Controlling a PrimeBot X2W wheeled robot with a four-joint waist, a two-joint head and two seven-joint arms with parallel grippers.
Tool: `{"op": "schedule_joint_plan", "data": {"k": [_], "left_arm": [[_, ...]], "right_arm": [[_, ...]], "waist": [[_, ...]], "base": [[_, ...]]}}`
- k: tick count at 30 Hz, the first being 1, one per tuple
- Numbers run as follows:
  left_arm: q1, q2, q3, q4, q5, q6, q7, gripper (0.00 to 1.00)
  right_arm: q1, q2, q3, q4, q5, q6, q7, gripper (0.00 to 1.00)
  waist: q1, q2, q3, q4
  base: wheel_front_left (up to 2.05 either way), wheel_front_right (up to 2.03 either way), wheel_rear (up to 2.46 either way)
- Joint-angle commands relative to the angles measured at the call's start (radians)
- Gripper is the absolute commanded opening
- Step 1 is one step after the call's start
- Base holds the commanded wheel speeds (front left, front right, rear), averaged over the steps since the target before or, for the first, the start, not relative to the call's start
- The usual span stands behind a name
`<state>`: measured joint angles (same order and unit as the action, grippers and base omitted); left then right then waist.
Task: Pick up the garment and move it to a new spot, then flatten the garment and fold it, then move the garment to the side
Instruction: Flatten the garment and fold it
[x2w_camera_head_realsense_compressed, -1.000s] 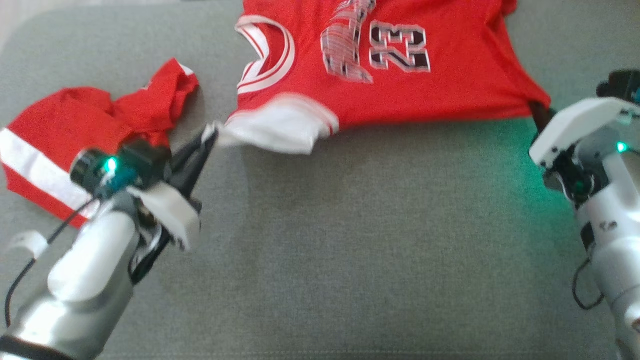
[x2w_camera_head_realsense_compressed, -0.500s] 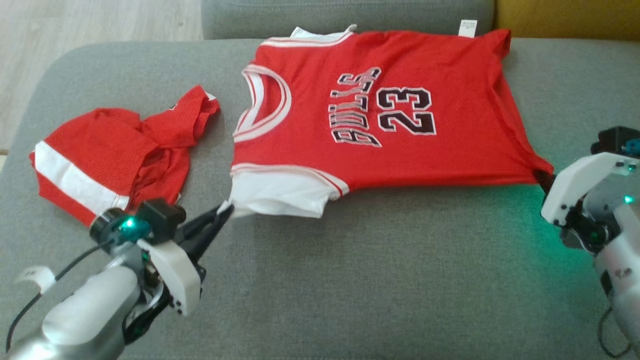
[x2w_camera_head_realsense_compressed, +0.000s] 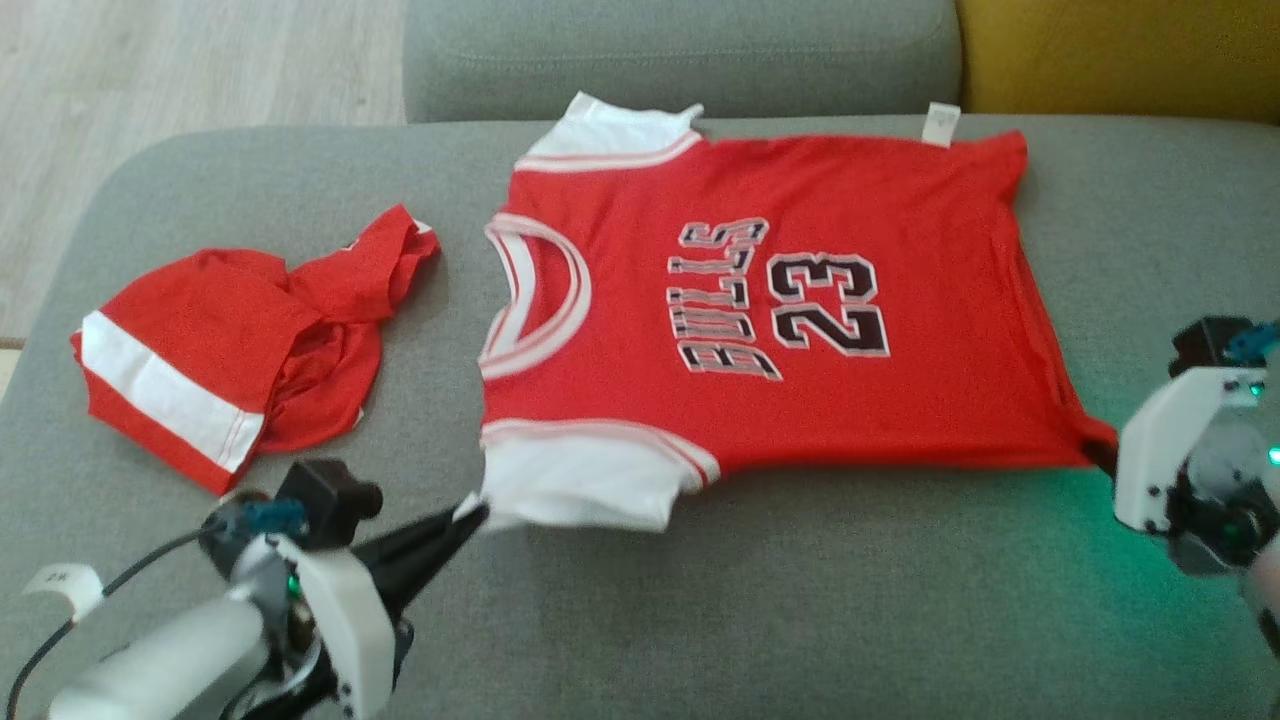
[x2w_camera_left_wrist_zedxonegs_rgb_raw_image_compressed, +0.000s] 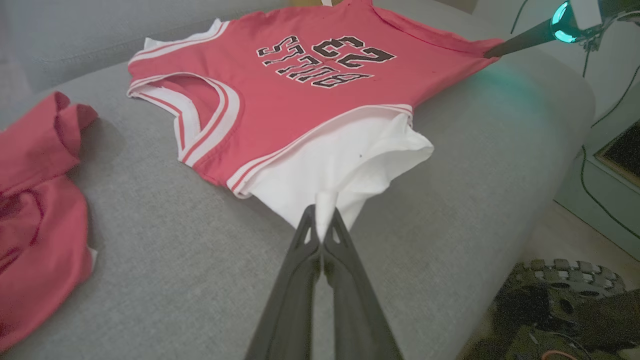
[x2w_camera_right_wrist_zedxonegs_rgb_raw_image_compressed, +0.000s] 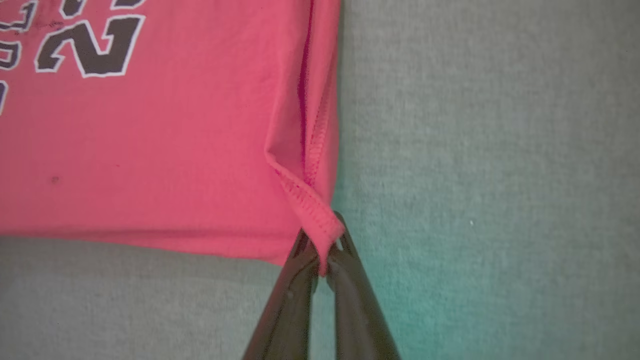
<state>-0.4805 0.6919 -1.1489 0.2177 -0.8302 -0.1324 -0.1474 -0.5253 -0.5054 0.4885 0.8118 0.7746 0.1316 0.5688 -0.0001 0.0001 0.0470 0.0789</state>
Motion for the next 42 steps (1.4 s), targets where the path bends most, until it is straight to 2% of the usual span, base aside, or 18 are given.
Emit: {"op": "schedule_joint_plan", "data": {"k": [1, 12, 19, 28, 42], "left_arm": [[-0.022, 0.058, 0.036, -0.025, -0.012, 0.002, 0.004, 0.0], [0.016, 0.189, -0.042, -0.193, -0.146, 0.002, 0.101, 0.0], [0.009, 0.232, -0.053, -0.247, -0.168, 0.002, 0.133, 0.0], [-0.071, 0.21, -0.018, -0.225, -0.121, 0.014, 0.12, 0.0], [-0.231, 0.09, 0.02, -0.068, -0.061, 0.011, 0.085, 0.0]], "right_arm": [[0.011, -0.049, 0.011, -0.028, 0.013, -0.001, 0.017, 0.0], [0.142, -0.163, 0.041, -0.17, 0.103, -0.001, 0.296, 0.0], [0.201, -0.186, -0.002, -0.27, 0.093, -0.001, 0.401, 0.0], [0.175, -0.15, -0.066, -0.353, 0.005, -0.001, 0.432, 0.0], [0.067, -0.079, -0.095, -0.344, -0.098, -0.001, 0.387, 0.0]], "waist": [[0.0001, -0.0001, -0.008, -0.002], [0.0001, -0.0001, -0.06, -0.011], [0.0001, -0.0001, -0.065, -0.018], [0.0001, -0.0001, -0.03, -0.028], [0.0001, -0.0001, 0.057, -0.03]], "base": [[0.0, 0.0, 0.0], [0.0, 0.0, 0.0], [0.0, 0.0, 0.0], [0.0, 0.0, 0.0], [0.0, 0.0, 0.0]]}}
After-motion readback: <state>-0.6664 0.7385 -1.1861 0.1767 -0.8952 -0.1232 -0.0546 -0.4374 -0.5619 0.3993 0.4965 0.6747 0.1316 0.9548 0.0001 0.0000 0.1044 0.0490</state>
